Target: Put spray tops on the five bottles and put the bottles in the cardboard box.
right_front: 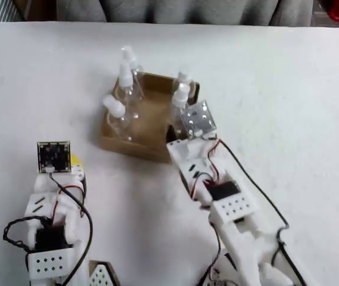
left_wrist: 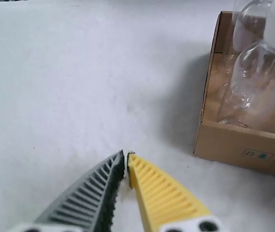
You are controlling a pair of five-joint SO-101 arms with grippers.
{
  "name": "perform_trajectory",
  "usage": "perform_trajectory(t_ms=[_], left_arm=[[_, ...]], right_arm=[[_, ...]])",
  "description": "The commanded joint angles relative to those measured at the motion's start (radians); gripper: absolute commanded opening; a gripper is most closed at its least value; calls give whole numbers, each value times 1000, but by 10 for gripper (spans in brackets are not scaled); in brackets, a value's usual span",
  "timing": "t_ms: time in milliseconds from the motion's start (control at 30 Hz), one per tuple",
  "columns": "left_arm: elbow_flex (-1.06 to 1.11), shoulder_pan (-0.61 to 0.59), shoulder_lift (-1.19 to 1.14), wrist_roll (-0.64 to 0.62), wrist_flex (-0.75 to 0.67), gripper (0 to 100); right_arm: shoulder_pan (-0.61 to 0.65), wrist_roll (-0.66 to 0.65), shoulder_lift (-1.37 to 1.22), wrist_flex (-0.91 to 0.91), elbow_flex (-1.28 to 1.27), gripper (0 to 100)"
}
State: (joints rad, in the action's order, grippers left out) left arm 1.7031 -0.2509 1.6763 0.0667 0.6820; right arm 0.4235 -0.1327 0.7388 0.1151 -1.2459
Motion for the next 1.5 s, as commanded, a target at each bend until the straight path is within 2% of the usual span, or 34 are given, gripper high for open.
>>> perform_trajectory(t_ms=[0, 133, 367, 633, 1033, 1467], left_arm=[[-3, -5, 7, 9, 28, 21], [-3, -4, 7, 74, 41, 21], [-3, 16, 7, 130, 83, 21], [-3, 53, 8, 163, 166, 21], [-3, 51, 13, 163, 431, 21], [-6, 45, 13, 161, 439, 21]], right_arm=[[-21, -32, 148, 153, 8, 97], [-84, -3, 265, 317, 8, 16], [-174, -8, 420, 510, -64, 15], [-191, -9, 671, 679, -198, 15], [-191, -5, 1055, 924, -367, 15], [-191, -8, 1061, 1142, -416, 16]])
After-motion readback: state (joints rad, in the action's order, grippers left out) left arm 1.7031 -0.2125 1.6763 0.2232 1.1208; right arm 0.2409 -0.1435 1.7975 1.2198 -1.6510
